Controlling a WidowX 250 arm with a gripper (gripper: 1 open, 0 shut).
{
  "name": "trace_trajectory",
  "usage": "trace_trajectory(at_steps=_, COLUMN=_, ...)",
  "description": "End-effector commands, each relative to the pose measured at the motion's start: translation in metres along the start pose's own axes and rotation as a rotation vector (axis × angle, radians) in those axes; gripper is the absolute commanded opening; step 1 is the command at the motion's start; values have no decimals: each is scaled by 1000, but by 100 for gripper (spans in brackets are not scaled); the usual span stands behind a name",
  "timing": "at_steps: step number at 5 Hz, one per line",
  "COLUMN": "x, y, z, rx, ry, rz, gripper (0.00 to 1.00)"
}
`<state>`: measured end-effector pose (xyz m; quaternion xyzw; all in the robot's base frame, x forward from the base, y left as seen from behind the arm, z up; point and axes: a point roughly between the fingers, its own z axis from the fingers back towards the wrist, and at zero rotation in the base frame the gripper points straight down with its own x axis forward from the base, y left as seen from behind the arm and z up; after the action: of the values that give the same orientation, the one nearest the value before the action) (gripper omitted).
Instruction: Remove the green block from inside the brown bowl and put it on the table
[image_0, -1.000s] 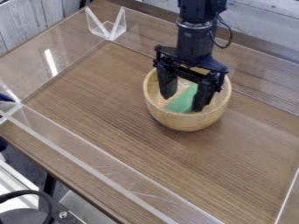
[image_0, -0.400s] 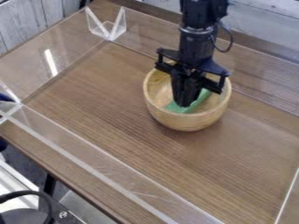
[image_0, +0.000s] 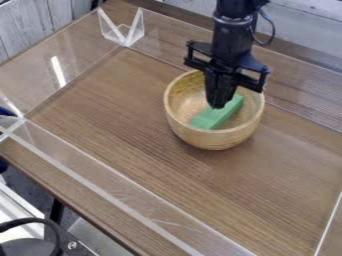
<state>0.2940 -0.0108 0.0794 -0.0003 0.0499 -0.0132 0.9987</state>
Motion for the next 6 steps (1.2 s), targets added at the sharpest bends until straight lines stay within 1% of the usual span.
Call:
trace_trajectory(at_steps=1, x=13, y=0, z=24, rx=4, ry=-88, rz=4, gripper=0)
trace_trajectory(at_steps=2, x=13, y=1, z=41, rx=-13, ry=-120, rz=-7, gripper=0)
trace_trajectory(at_steps=3, x=13, y=2, z=54, rx=-29, ry=-145, rz=-20, gripper=0)
trace_trajectory(at_steps=4, x=9, y=7, z=76, rx=-36, ry=-145, rz=-27, gripper=0)
trace_trajectory(at_steps=5, x=6, y=10, z=67, rx=-43, ry=-112, rz=-42, gripper=100)
trace_trajectory(at_steps=6, x=7, y=11, z=60, rx=-44, ry=-91, rz=-63, gripper=100)
